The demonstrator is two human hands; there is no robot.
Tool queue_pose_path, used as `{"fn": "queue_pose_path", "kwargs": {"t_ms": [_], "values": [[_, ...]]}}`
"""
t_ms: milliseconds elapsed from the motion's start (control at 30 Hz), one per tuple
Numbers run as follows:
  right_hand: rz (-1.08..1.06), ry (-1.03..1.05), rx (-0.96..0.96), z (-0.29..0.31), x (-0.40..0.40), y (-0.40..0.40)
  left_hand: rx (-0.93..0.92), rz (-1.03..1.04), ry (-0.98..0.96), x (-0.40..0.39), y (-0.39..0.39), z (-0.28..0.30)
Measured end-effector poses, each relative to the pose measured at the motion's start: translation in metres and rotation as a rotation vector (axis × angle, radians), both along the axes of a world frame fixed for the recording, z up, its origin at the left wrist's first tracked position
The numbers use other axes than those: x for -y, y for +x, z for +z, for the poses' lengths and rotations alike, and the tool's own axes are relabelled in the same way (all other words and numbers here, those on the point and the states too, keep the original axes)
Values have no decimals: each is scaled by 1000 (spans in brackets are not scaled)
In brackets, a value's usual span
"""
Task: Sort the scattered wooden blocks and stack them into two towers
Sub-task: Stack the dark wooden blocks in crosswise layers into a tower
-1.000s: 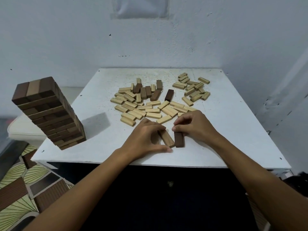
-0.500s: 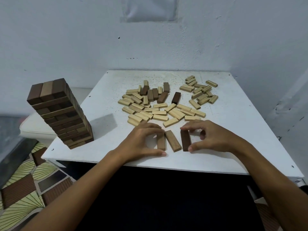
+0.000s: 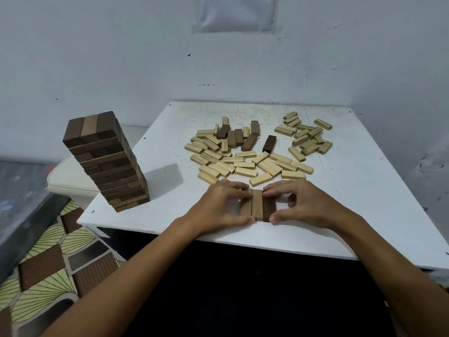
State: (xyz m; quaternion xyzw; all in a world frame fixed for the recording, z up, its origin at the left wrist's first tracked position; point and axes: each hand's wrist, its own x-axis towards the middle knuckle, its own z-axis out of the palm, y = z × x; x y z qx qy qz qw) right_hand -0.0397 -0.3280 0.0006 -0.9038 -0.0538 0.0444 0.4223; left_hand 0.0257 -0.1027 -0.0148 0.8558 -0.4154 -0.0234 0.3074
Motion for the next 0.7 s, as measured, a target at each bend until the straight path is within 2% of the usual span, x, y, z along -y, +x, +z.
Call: {"fn": "queue_pose_path", "kwargs": {"t_ms": [200,333,433,600,700], "values": [[-29,-5,79,-3,-1,-1,5,26,-23,0,-1,-5],[-23,-63,90,-2,3,-1,34,156,-75,5,-10,-11],[-19,-11,76,-3,2,-1,25,210,-82,15,-21,-8],[-75,10,123,-4,-5,-7,17,208,-50,27,-25,-8],[-87,-32,139,-3,-12,-13,-21,120,-12,23,-17,-4]]}}
